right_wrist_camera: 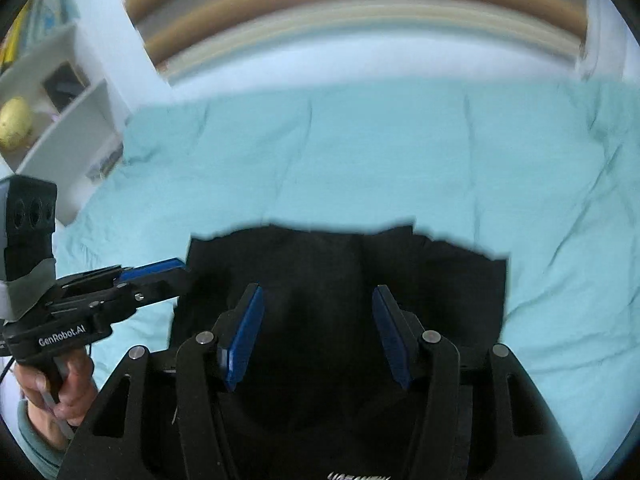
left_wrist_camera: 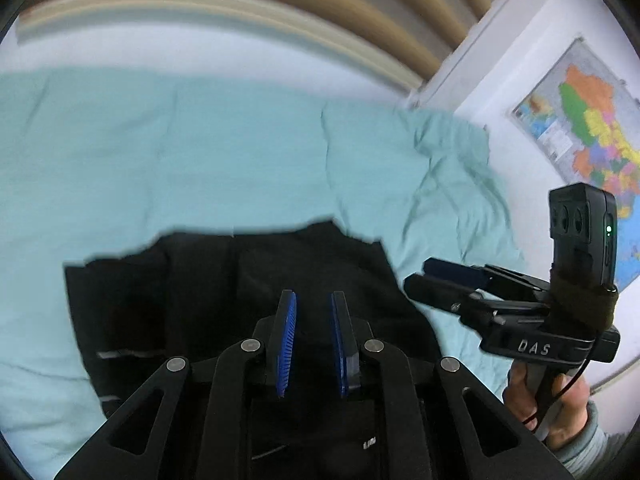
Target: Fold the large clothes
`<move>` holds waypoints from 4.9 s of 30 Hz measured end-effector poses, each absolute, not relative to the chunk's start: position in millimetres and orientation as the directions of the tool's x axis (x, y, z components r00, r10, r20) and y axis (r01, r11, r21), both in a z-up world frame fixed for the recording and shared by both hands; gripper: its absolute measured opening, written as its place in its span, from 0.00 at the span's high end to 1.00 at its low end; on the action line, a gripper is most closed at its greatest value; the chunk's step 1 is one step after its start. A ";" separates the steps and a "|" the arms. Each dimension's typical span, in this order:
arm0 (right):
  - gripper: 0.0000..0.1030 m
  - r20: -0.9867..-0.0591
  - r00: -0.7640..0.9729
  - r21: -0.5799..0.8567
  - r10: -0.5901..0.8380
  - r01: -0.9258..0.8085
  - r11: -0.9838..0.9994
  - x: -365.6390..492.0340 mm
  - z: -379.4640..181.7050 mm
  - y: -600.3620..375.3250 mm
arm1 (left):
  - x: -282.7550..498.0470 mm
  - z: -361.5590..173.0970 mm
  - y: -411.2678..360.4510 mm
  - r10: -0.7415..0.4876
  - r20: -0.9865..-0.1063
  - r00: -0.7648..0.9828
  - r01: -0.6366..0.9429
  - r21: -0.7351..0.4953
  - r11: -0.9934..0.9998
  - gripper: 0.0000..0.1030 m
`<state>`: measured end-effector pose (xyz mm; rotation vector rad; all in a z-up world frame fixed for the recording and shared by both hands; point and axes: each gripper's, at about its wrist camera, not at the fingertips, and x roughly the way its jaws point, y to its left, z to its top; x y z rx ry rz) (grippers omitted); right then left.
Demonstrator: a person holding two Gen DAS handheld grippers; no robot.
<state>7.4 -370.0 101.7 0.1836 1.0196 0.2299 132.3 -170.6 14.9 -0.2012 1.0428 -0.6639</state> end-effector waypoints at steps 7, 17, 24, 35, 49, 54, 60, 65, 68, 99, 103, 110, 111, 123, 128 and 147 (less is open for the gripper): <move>0.43 -0.929 0.213 0.297 0.303 -0.058 0.953 -20.0 -36.4 -360.9 | 93.9 -104.3 -167.6 -0.449 -0.887 0.113 0.308 -0.398 0.864 0.83; 0.46 -0.918 0.226 0.328 0.325 -0.024 0.944 -37.6 -87.2 -362.0 | 80.0 -133.1 -158.2 -0.460 -0.880 0.120 0.236 -0.425 0.874 0.84; 0.43 -0.849 0.413 0.333 0.330 -0.067 0.940 -45.3 1.9 -382.9 | 66.3 -76.4 -148.1 -0.507 -0.827 0.241 0.278 -0.442 0.853 0.84; 0.43 -0.911 0.332 0.261 0.245 0.002 0.965 25.0 -73.2 -383.7 | 109.5 -136.7 -142.8 -0.454 -0.872 0.182 0.074 -0.449 0.891 0.85; 0.41 -0.885 0.398 0.286 0.242 0.055 0.957 -104.6 2.2 -401.8 | -6.3 -57.9 -143.5 -0.297 -0.907 0.299 0.157 -0.260 0.953 0.84; 0.38 -0.883 0.412 0.287 0.225 0.093 0.953 -172.8 18.9 -410.6 | -41.5 -31.5 -138.5 -0.287 -0.897 0.336 0.153 -0.249 0.956 0.84; 0.33 -0.883 0.421 0.293 0.207 0.149 0.945 -228.5 29.5 -425.3 | -92.8 -29.0 -103.6 -0.275 -0.900 0.338 0.073 -0.267 0.961 0.84; 0.30 -0.897 0.402 0.284 0.187 0.198 0.938 -265.2 23.1 -442.8 | -129.1 -39.8 -75.0 -0.199 -0.926 0.322 0.003 -0.209 0.978 0.84; 0.30 -0.913 0.372 0.264 0.169 0.222 0.939 -291.0 14.7 -453.9 | -150.2 -49.9 -38.9 -0.211 -0.931 0.298 -0.085 -0.246 0.965 0.84; 0.28 -0.940 0.220 0.326 0.261 0.350 0.878 -376.6 -73.6 -522.8 | -238.5 -124.2 40.6 -0.506 -0.841 0.192 -0.288 -0.541 0.790 0.42; 0.35 -0.941 0.207 0.319 0.266 0.287 0.903 -378.5 -72.5 -508.1 | -237.1 -121.8 36.8 -0.483 -0.856 0.184 -0.266 -0.517 0.814 0.43; 0.46 -0.910 0.189 0.393 0.369 0.113 0.912 -390.4 -56.4 -489.6 | -243.6 -103.2 31.4 -0.500 -0.838 0.220 -0.203 -0.541 0.816 0.60; 0.46 -0.899 0.178 0.423 0.400 0.126 0.897 -389.5 -62.3 -491.7 | -243.2 -103.9 29.6 -0.520 -0.826 0.217 -0.196 -0.559 0.805 0.60; 0.77 -0.827 0.316 0.529 0.465 0.158 0.834 -366.6 -24.9 -492.5 | -224.2 -64.8 13.3 -0.517 -0.785 0.342 -0.121 -0.582 0.804 0.86; 0.79 -0.795 0.419 0.524 0.438 0.111 0.845 -334.5 32.4 -496.2 | -199.4 -22.4 9.2 -0.537 -0.724 0.433 -0.054 -0.615 0.787 0.86; 0.79 -0.722 0.606 0.456 0.333 0.055 0.888 -116.2 138.8 -519.8 | 21.9 49.2 -8.1 -0.435 -0.654 0.619 -0.040 -0.580 0.814 0.85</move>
